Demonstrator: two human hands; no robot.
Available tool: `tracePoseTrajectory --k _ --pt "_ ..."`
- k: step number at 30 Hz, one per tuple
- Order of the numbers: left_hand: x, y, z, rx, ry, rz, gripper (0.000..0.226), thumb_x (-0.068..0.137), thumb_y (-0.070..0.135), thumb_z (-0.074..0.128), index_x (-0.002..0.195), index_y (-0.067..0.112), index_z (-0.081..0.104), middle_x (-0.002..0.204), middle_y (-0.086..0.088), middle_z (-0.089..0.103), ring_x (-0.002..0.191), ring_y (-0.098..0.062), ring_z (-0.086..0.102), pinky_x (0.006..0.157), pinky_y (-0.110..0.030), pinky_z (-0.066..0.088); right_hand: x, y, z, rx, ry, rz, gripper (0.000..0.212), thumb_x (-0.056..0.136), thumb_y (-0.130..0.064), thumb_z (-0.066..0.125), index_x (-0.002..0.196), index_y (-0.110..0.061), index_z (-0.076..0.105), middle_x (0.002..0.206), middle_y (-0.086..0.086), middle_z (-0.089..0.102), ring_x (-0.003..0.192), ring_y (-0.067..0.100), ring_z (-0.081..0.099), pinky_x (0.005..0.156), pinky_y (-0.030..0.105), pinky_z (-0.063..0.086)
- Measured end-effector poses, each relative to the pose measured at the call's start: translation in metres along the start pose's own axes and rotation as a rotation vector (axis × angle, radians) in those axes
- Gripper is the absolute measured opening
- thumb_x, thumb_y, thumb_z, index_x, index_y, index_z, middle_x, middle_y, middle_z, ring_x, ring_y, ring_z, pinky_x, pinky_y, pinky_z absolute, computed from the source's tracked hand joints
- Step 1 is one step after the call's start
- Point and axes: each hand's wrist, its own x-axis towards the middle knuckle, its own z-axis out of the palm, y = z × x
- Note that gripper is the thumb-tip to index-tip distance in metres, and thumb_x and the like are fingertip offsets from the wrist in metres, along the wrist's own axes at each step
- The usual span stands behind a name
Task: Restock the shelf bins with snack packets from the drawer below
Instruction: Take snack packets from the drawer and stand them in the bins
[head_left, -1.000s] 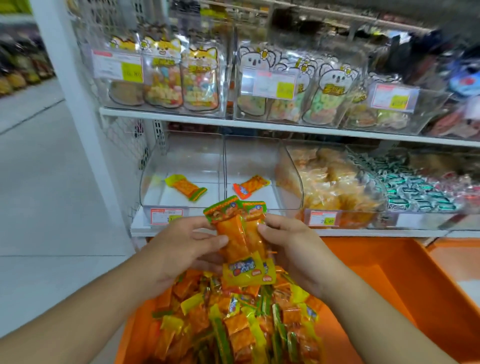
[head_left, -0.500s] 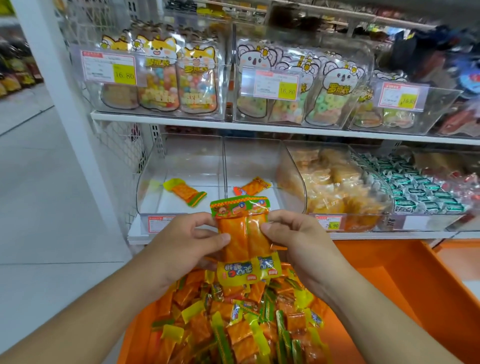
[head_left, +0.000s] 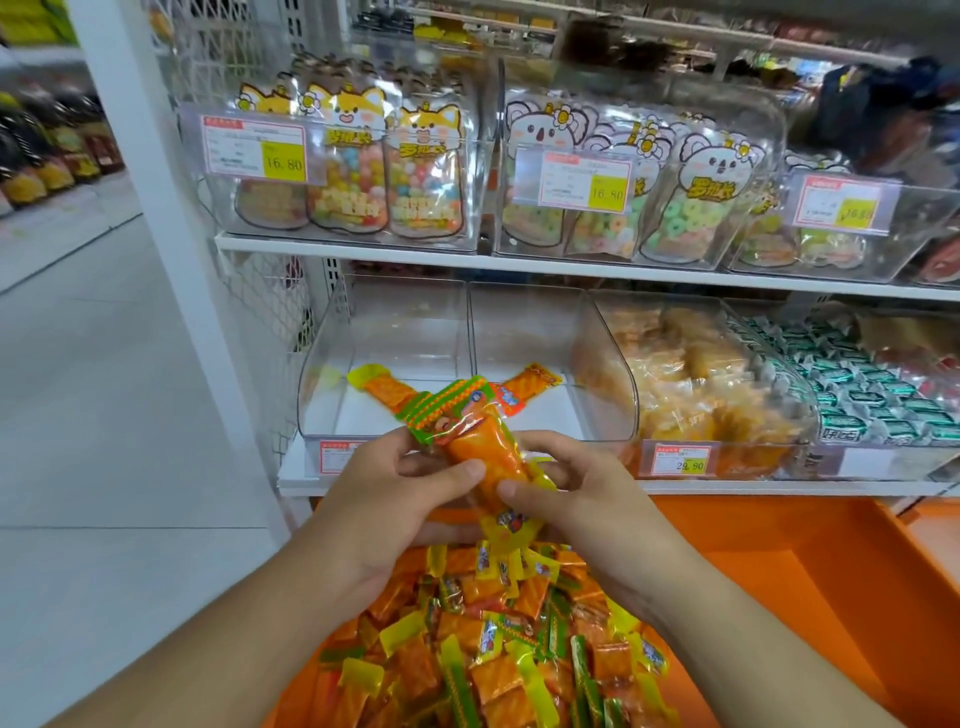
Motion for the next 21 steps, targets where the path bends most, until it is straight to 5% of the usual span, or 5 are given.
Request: tracePoseTrajectory --k 4,10,13,16,21 --pt "0.001 0.01 -0.009 0.041 -0.067 -0.015 0.037 0.085 0.005 0.078 0.12 0.009 0.069 0.108 -0.018 0.078 0.1 -0.034 0.076 0.085 -0.046 0.062 0.002 -0.011 -0.006 -0.008 0.109 -0.056 0.028 0.085 -0.014 0.084 0.11 -0.018 0.072 0.094 0.015 0.078 0.08 0.035 0.075 0.071 0.042 0.062" --pt "0.008 0.03 -0.035 0.422 -0.157 0.027 0.044 0.071 0.038 0.093 0.112 0.036 0.077 0.097 -0.008 0.08 0.094 -0.028 0.077 0.095 -0.051 0.058 -0.003 -0.026 -0.021 -0.238 -0.078 -0.113 0.025 0.085 -0.01 0.084 0.107 -0.019 0.076 0.098 0.01 0.077 0.081 0.025 0.074 0.072 0.036 0.059" --pt "0.005 0.026 -0.031 0.526 -0.26 -0.011 0.028 0.08 0.029 0.086 0.107 0.034 0.08 0.103 -0.003 0.08 0.099 -0.021 0.077 0.099 -0.048 0.058 -0.004 -0.026 -0.018 -0.193 -0.116 -0.08 0.025 0.087 -0.008 0.082 0.11 -0.014 0.076 0.1 0.012 0.079 0.089 0.033 0.077 0.078 0.041 0.063" --pt "0.005 0.02 -0.029 0.573 -0.311 -0.026 0.033 0.078 0.026 0.09 0.107 0.033 0.076 0.101 -0.005 0.08 0.099 -0.023 0.076 0.103 -0.049 0.054 0.001 -0.019 -0.013 -0.15 -0.024 -0.103 0.021 0.088 -0.009 0.08 0.108 -0.008 0.072 0.086 0.011 0.077 0.065 0.022 0.069 0.059 0.027 0.054" --pt "0.003 0.01 -0.021 0.524 -0.182 0.008 0.036 0.082 0.018 0.087 0.113 0.025 0.07 0.096 -0.003 0.081 0.092 -0.023 0.078 0.1 -0.052 0.055 0.005 0.0 0.0 -0.019 0.076 -0.123 0.024 0.093 -0.029 0.077 0.107 -0.01 0.073 0.092 0.029 0.071 0.072 0.027 0.063 0.065 0.036 0.054"
